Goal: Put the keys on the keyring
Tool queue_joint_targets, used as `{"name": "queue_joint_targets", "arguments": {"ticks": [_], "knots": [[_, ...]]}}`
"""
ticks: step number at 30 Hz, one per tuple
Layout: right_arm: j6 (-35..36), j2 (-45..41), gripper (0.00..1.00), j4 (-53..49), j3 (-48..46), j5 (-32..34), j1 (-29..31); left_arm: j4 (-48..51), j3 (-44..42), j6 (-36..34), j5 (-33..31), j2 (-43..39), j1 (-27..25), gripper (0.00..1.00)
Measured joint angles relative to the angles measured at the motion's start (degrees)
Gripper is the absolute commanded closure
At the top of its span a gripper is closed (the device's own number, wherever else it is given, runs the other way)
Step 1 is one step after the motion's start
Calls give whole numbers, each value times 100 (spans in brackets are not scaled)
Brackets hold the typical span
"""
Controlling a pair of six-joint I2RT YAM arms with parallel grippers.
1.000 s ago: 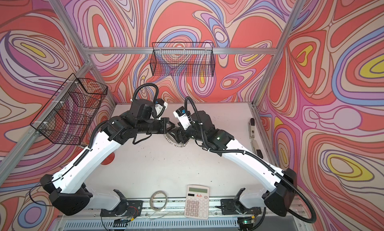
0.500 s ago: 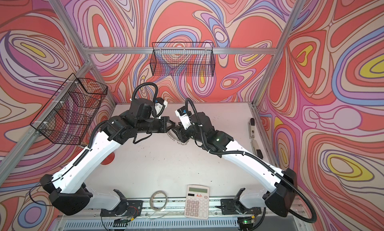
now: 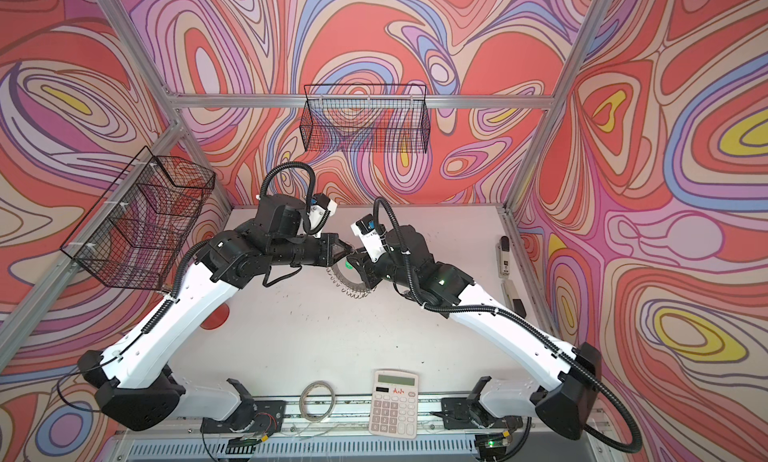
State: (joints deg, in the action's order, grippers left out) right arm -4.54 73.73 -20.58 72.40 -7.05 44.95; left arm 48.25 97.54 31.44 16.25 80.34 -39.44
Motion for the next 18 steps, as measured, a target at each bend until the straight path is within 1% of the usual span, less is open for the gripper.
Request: {"name": "queue_joint_targets", "arguments": {"ticks": [3, 6, 12, 14, 16, 18], "knots": [[39, -48, 66, -114, 0, 90, -7, 72, 9, -31, 24, 0, 0, 100], [48, -68, 71, -146, 0, 122, -20, 90, 9, -37, 57, 0, 0, 100], [44, -96, 92, -162, 0, 35, -17, 87, 9, -55, 109, 0, 0, 100], [59, -96, 95, -175, 0, 13, -17, 90, 9, -79, 114, 0, 0, 100], [59, -96, 100, -175, 0, -13, -17, 90, 9, -85, 116, 0, 0, 100], [109, -96, 100, -157, 0, -96, -17, 68, 9, -101, 120, 0, 0, 100]]}}
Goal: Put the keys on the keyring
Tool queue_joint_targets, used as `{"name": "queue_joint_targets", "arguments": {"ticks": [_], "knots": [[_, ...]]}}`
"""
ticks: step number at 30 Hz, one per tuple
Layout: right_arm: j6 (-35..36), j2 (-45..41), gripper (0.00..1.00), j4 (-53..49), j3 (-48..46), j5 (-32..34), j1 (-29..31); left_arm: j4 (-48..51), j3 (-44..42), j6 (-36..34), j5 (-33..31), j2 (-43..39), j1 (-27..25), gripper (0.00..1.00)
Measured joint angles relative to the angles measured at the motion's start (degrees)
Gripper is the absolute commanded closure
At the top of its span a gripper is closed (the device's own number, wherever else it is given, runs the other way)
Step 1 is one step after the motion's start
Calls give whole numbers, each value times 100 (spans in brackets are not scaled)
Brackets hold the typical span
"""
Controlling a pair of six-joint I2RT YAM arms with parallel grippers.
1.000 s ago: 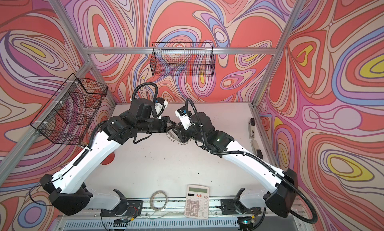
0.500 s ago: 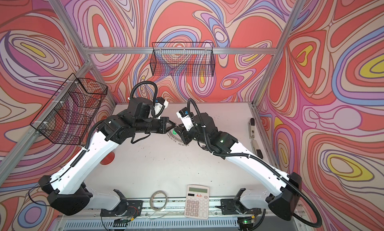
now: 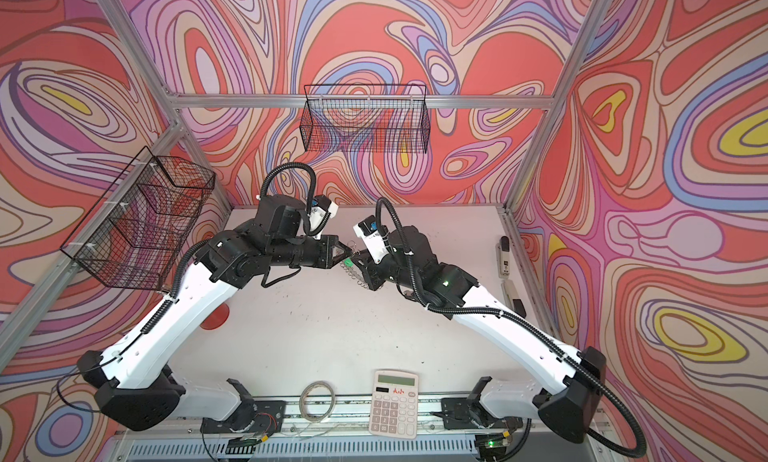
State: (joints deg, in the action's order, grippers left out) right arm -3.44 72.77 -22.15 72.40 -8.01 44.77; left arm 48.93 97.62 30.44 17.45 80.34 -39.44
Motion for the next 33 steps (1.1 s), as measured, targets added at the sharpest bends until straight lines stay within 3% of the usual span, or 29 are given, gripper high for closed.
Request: {"name": "queue_joint_targets", "arguments": {"ticks": [8, 13, 16, 20, 25, 33], "knots": [[-63, -24, 100, 24, -42, -70, 24, 9, 2, -111, 33, 11, 4, 99], [-160, -28, 100, 59, -72, -74, 15, -24, -85, -168, 31, -72, 7, 60], [-260, -28, 100, 76, -149, -48, -28, -87, -273, -173, 26, -275, 17, 52], [-424, -28, 100, 105, -240, -48, -44, -350, -634, -170, 48, -629, 55, 52], [-658, -28, 100, 168, -260, -22, -44, -970, -1399, -20, 50, -1016, 83, 59], [-962, -37, 100, 337, -332, 66, -44, -1926, -2192, 332, 55, -1056, 83, 63]]}}
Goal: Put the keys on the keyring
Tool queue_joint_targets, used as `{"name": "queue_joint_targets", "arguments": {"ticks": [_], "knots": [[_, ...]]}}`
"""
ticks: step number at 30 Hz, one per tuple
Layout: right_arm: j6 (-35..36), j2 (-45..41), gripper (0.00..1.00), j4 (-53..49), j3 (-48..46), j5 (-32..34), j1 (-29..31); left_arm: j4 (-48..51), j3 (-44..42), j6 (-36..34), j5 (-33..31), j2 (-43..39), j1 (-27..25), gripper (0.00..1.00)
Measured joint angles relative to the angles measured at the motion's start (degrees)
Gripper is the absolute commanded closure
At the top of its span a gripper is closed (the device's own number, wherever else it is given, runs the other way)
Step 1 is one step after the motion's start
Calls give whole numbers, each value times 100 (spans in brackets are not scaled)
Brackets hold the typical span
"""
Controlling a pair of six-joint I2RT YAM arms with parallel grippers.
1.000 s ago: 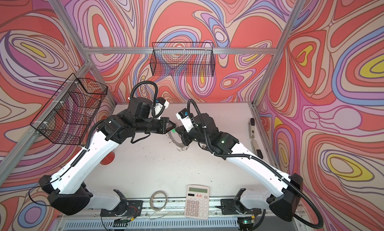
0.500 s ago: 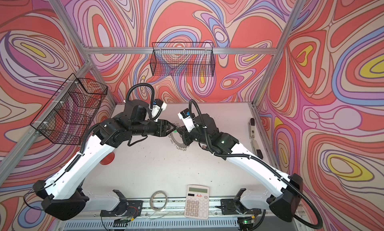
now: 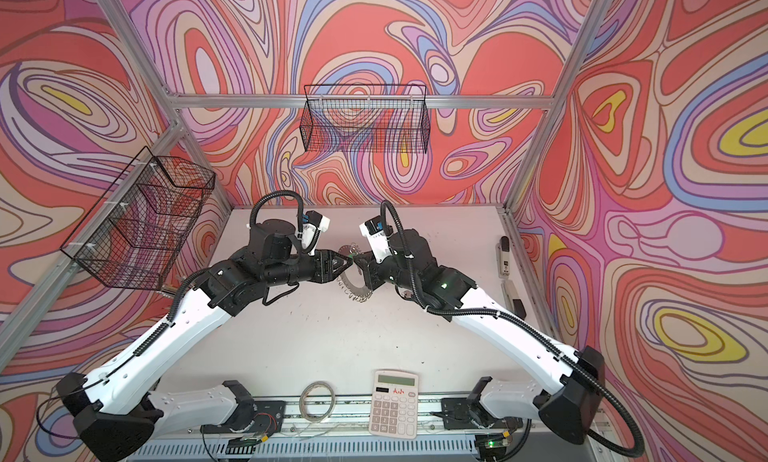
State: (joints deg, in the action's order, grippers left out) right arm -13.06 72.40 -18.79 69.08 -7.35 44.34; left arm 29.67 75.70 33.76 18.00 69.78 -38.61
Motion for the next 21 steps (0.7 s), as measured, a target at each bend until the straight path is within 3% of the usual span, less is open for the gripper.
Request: {"name": "queue_joint_targets", "arguments": {"ticks": [11, 15, 19, 21], "knots": [[-107, 0, 100, 116, -11, 4, -2, -542, -35, 98, 0, 46, 0, 69], [-118, 0, 100, 144, -11, 2, -2, -562, -35, 98, 15, 153, -2, 77], [-122, 2, 100, 125, -13, 15, -17, -590, -33, 103, 44, 223, -2, 94], [-120, 4, 100, 122, -33, 33, -17, -597, -9, 101, 66, 223, -2, 95]]}}
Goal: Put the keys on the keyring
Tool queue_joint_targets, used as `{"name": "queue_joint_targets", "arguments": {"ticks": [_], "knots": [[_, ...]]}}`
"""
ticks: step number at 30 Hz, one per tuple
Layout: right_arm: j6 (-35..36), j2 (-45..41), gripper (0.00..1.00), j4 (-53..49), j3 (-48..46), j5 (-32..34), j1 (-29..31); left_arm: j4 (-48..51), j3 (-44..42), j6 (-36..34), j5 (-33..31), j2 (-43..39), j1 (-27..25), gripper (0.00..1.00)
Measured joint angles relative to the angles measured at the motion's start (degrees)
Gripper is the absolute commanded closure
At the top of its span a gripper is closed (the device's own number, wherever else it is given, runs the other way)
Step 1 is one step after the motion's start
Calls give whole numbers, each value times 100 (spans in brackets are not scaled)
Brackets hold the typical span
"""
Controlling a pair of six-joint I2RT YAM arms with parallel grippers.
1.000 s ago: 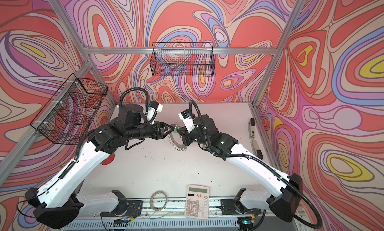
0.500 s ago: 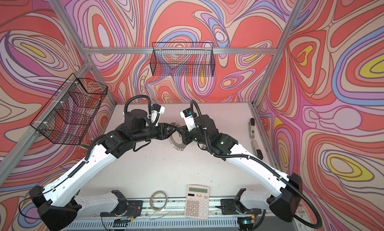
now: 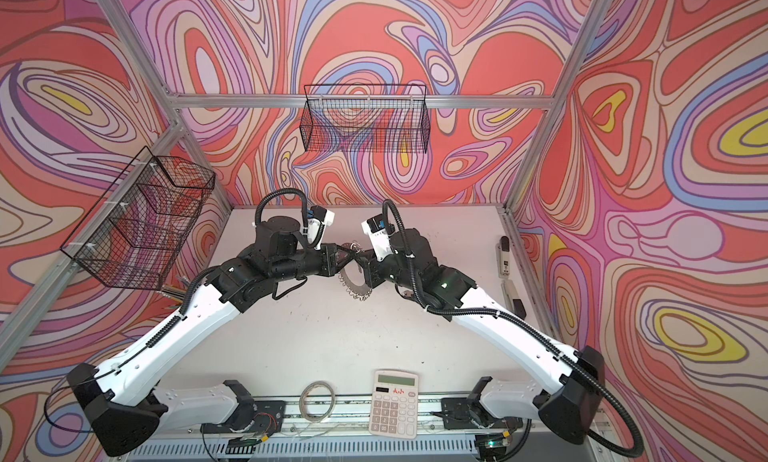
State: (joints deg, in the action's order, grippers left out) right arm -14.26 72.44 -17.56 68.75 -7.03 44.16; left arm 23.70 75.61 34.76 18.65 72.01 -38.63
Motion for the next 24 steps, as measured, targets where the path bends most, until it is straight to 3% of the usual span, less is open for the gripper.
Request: {"name": "queue_joint_targets", "arguments": {"ticks": [6, 14, 21, 24], "knots": [[2, 0, 100, 37, -9, -24, 2, 15, 52, -17, -4, 0, 2, 83], [4, 4, 100, 39, -9, -50, 7, 33, 133, -24, -4, 42, 2, 82], [13, 9, 100, 39, -9, -50, 7, 46, 164, -44, -20, 87, 2, 100], [26, 9, 100, 39, -9, -70, 7, 111, 214, -74, -35, 94, 7, 100]]}}
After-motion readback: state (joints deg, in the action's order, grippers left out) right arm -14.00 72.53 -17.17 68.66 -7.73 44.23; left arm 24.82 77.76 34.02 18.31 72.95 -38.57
